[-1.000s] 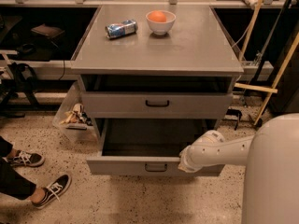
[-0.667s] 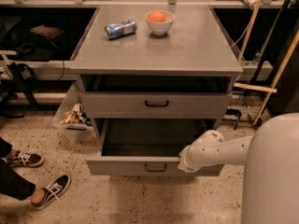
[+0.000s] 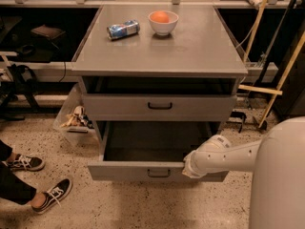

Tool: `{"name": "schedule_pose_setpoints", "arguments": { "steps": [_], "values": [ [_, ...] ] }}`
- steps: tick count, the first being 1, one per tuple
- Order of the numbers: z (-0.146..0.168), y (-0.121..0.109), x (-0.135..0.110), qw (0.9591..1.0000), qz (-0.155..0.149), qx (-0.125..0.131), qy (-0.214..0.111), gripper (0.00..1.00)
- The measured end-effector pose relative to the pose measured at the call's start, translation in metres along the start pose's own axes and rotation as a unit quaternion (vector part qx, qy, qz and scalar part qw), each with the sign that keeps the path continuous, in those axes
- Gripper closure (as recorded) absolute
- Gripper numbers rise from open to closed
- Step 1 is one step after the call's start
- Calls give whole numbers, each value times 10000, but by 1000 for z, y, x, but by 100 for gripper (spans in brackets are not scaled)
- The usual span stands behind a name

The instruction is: Open middle drawer

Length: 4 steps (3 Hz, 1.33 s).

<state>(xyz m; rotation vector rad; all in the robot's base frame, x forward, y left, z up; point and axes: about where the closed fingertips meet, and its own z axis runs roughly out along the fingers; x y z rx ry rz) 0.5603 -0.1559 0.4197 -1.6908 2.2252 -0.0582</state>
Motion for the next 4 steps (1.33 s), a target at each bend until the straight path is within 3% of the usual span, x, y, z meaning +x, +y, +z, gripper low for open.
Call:
{"name": "schedule_pose_setpoints", "arguments": {
  "steps": [4],
  "values": [
    [-6, 13, 8, 10000, 40, 30, -47, 100]
  ]
}}
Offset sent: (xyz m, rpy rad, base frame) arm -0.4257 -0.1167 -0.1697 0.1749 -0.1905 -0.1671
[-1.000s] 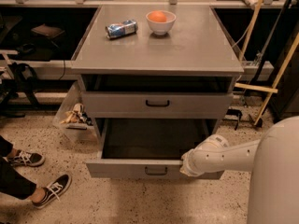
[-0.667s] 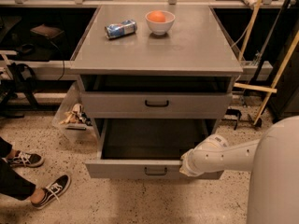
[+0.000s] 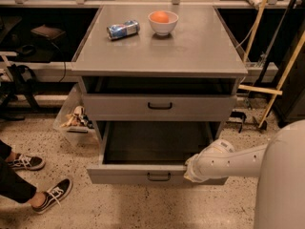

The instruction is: Open middle drawer

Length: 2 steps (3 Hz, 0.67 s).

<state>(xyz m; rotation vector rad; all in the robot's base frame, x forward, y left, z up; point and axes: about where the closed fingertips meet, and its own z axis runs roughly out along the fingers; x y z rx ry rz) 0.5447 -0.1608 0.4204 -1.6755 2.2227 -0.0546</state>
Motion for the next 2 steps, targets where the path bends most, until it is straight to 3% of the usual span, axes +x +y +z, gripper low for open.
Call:
{"name": "schedule_pose_setpoints", "arguments": {
  "steps": [2],
  "values": [
    [-2, 4, 2, 10000, -37, 8, -11, 100]
  ]
}}
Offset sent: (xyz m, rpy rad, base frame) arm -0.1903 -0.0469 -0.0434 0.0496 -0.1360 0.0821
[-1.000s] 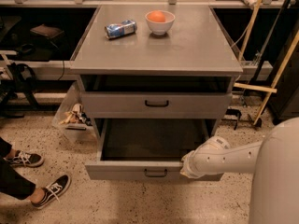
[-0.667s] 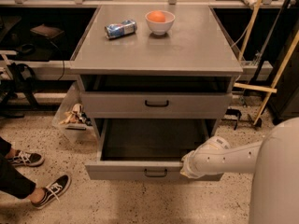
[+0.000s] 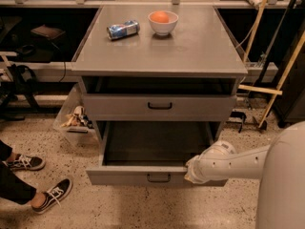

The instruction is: Open middle drawer

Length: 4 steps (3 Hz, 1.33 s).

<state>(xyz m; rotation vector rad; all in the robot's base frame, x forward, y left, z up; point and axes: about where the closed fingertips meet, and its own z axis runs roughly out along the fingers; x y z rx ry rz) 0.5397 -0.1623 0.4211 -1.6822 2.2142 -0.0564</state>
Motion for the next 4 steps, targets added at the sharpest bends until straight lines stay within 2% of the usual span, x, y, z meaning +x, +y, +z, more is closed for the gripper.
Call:
{"name": "schedule_pose_setpoints", "arguments": {
  "steps": [4],
  "values": [
    [-7, 9, 8, 10000, -15, 32, -35, 100]
  ]
}}
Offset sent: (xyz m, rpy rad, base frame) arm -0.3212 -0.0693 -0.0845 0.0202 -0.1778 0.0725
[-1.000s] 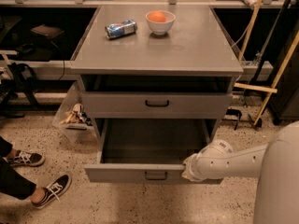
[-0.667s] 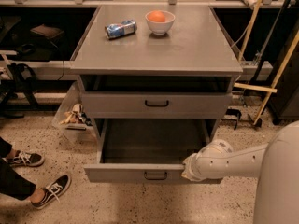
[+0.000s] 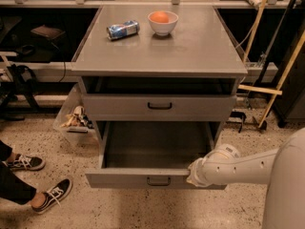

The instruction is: Open middle drawer

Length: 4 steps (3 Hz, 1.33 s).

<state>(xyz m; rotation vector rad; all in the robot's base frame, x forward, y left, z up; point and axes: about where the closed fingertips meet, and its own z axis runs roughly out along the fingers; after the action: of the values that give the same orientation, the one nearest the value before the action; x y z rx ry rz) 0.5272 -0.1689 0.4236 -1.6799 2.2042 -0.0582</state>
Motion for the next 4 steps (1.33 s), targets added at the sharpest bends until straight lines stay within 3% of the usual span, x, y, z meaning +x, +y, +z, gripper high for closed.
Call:
{"name": "schedule_pose_setpoints", "arguments": {
  "steps": [4],
  "values": [
    [-7, 9, 7, 10000, 22, 34, -27, 100]
  ]
}}
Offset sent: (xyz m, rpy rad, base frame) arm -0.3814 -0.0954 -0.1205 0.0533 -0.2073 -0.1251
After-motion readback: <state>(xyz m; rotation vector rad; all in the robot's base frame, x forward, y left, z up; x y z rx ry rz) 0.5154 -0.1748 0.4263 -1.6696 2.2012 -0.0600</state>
